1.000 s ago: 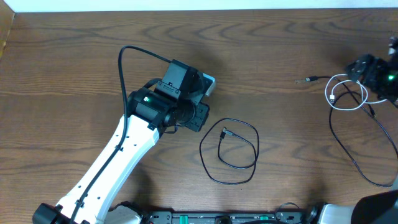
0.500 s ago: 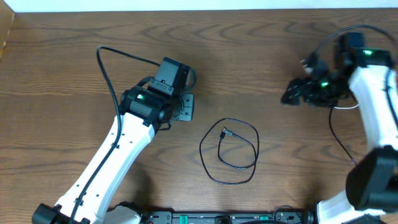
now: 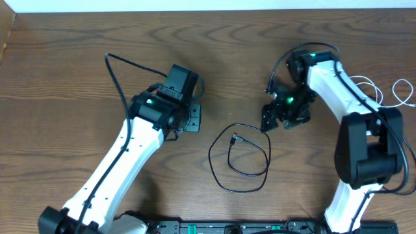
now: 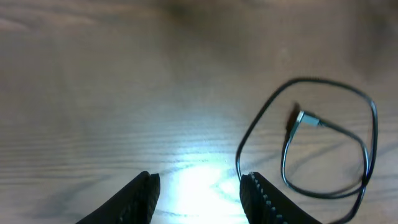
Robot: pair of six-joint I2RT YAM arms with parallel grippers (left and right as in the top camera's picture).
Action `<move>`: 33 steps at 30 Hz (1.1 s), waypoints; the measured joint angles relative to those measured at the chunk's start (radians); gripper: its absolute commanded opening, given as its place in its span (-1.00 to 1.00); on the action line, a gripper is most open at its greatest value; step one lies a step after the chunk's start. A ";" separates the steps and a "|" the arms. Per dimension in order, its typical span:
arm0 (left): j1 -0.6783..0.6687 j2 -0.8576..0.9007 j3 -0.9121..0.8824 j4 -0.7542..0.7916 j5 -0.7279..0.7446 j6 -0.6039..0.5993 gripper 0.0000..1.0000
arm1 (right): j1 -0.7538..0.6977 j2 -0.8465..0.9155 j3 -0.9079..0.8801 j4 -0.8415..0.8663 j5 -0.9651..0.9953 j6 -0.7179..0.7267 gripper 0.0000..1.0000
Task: Untangle cables
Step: 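Move both grippers toward the remaining black cable loop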
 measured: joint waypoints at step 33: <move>-0.001 0.332 -0.037 0.001 0.319 0.063 -0.05 | 0.205 -0.001 -0.177 0.324 0.396 0.391 -0.52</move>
